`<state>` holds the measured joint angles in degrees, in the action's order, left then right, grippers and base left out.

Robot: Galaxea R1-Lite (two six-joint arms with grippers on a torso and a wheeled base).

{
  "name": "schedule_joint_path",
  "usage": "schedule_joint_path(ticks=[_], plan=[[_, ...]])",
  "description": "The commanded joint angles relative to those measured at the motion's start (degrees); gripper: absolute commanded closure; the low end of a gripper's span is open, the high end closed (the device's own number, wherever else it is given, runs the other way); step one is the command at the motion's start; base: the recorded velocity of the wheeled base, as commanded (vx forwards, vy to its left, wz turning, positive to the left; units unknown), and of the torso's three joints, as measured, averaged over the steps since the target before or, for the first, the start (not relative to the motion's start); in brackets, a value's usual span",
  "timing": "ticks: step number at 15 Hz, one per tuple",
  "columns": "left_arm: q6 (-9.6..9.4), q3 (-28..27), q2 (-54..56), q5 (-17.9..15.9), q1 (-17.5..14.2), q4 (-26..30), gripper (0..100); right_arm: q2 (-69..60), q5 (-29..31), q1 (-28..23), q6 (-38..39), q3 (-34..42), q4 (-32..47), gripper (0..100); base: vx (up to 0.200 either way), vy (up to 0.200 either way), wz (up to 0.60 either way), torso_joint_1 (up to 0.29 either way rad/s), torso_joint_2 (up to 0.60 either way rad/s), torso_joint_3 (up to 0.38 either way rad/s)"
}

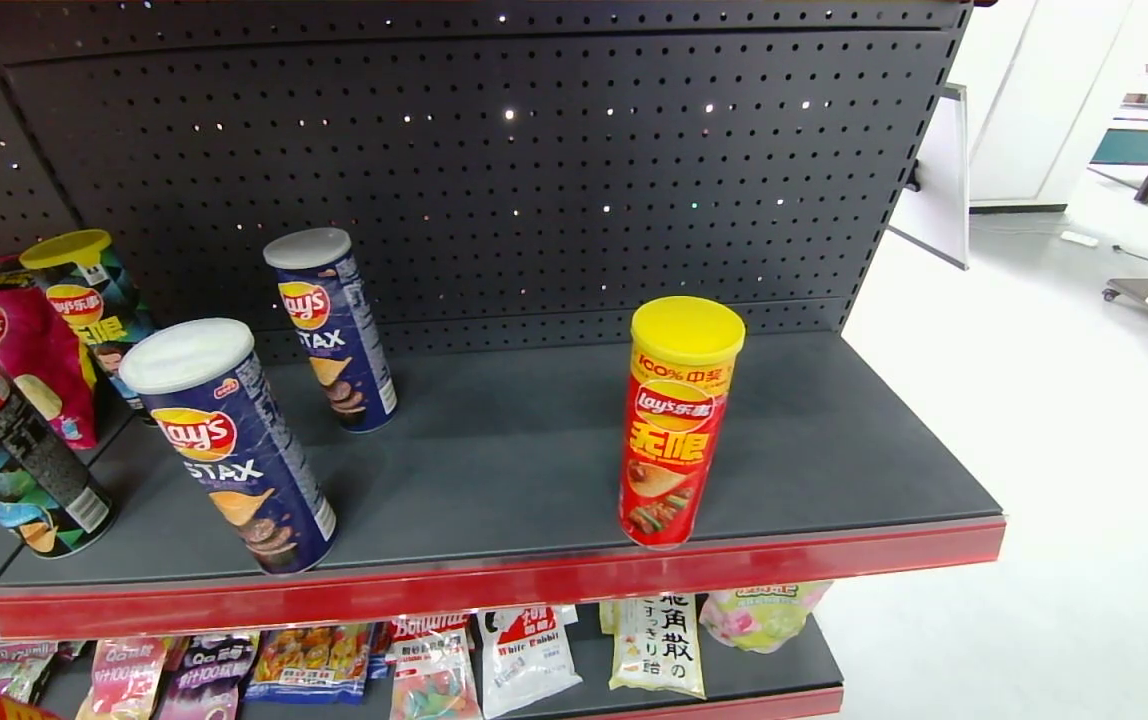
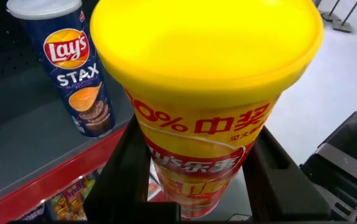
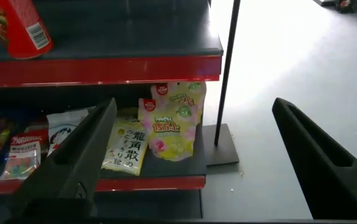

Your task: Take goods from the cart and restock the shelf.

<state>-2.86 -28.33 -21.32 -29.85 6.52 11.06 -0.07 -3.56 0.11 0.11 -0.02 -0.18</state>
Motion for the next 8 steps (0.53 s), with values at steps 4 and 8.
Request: schedule_joint_path(ticks=[4, 8], plan=[[-0.04, 0.0, 0.3, 0.1, 0.0, -0.1, 100, 0.1, 0.0, 0.1, 0.0, 0.0, 0.0, 0, 0.000, 0.000, 0.00, 0.000, 0.00, 0.000], [0.05, 0.0, 0.1, 0.3, 0.0, -0.1, 100, 0.1, 0.0, 0.1, 0.0, 0.0, 0.0, 0, 0.000, 0.000, -0.60, 0.002, 0.00, 0.002]])
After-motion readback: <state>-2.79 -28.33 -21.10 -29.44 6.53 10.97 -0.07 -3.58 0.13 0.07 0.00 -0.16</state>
